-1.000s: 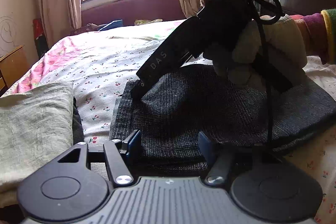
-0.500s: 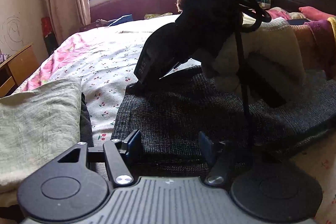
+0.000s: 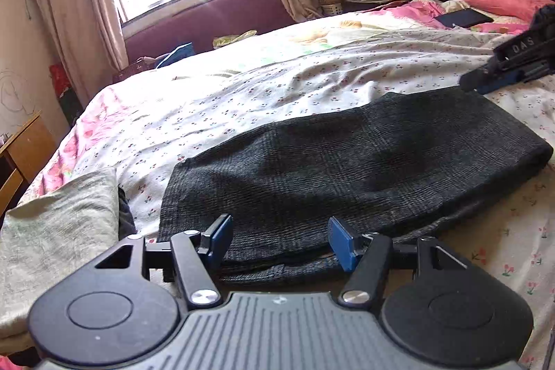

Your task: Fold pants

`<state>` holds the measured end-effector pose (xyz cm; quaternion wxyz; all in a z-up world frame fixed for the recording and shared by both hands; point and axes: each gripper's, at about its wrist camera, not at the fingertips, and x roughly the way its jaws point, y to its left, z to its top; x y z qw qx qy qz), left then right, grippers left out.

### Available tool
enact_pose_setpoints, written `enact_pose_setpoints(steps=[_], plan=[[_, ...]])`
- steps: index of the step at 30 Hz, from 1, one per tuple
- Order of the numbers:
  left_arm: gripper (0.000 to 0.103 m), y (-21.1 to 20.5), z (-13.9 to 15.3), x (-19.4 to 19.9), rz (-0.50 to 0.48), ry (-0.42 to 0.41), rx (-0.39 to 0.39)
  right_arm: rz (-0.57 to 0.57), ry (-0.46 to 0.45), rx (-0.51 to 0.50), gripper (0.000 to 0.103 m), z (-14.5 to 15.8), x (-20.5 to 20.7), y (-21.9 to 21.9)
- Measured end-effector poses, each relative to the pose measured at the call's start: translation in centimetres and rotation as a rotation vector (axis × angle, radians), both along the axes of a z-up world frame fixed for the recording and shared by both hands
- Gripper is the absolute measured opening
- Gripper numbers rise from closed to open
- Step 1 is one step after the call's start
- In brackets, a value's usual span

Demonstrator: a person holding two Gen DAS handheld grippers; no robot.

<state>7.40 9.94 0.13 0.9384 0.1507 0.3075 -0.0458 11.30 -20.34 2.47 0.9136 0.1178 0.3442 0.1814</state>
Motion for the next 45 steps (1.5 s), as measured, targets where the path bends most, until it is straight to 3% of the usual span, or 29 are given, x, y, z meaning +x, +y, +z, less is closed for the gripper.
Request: enact_pose_setpoints(steps=[3,6,9,11,14,19,21,22,23,26,28,29,32,36,40,45], plan=[[0.074,-2.5,0.4,0.5,-0.073,0.001,-0.012,-0.163,0.101,0.041,0.043,-1.9,-2.2,-6.2],[0.074,-5.3,0.2,1.4,-0.134,0.036,-0.035,-0.228,0.181,0.119,0.043,-4.4,-3.3,-8.9],[0.074,-7.8,-0.6,1.8,-0.169,0.066,-0.022,-0.207,0.233,0.313,0.046,-6.5,-3.2,-9.5],[0.074,-9.0,-1.3,1.9,-0.187,0.086,-0.006,-0.179,0.212,0.366,0.058,-7.1,-2.4,-9.0],[0.074,-10.1,-1.9,1.3,-0.200,0.090,0.024,-0.147,0.232,0.490,0.051,-7.6,-1.0,-9.5],[0.074,-9.9,-2.5,1.5,-0.207,0.108,-0.006,-0.010,0.152,0.615,0.042,-6.4,-0.7,-10.1],[0.074,-9.9,-3.0,2.2,-0.198,0.136,-0.032,-0.050,0.189,0.591,0.045,-7.6,0.6,-9.3],[0.074,-9.9,-3.1,2.5,-0.198,0.139,-0.042,-0.077,0.241,0.568,0.039,-8.8,1.6,-8.6],[0.074,-9.9,-3.1,2.5,-0.204,0.141,-0.045,-0.103,0.279,0.543,0.019,-9.5,2.2,-7.9],[0.074,-9.3,-2.4,2.0,-0.224,0.123,-0.070,-0.142,0.259,0.528,0.009,-7.8,1.8,-7.1],[0.074,-8.1,-1.4,1.4,-0.223,0.096,-0.126,-0.116,0.205,0.565,0.009,-4.8,1.1,-6.4],[0.074,-7.5,-0.9,1.2,-0.217,0.078,-0.151,-0.098,0.177,0.528,0.009,-2.9,1.0,-5.4],[0.074,-5.0,0.4,0.7,-0.172,0.021,-0.207,-0.014,0.104,0.340,0.009,2.3,2.2,0.4],[0.074,0.3,1.4,0.0,-0.085,-0.030,-0.257,0.130,0.057,0.129,0.010,5.5,3.5,9.8],[0.074,5.0,1.4,-0.2,-0.017,-0.040,-0.285,0.215,0.076,0.058,0.010,5.5,4.2,17.2],[0.074,8.8,0.4,-1.0,0.010,-0.036,-0.374,0.233,0.135,-0.065,0.015,2.4,5.1,24.7]])
